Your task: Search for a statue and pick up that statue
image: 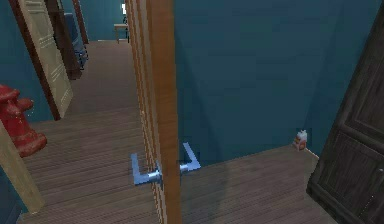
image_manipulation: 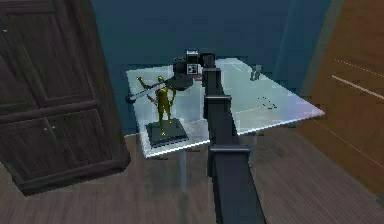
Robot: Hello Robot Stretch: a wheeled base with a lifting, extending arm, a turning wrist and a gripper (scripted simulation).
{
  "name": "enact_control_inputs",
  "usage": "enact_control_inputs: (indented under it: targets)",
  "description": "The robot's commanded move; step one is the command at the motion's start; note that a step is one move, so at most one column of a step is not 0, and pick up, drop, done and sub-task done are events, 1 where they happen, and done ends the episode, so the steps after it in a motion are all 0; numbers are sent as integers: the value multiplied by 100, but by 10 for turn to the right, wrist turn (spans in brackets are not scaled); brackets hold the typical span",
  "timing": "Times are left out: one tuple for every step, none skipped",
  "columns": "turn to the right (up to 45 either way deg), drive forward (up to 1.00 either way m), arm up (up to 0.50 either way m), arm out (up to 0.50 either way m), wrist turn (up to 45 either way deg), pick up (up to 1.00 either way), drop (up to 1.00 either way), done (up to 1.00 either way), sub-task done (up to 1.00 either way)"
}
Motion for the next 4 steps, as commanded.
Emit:
enact_control_inputs:
  targets:
    - [0, 0, -30, 0, 0, 0, 0, 0, 0]
    - [0, 0, 0, 0, 0, 100, 0, 0, 0]
    - [0, 0, 10, 0, 0, 0, 0, 0, 0]
    - [0, 0, 0, 0, 0, 0, 0, 100, 0]
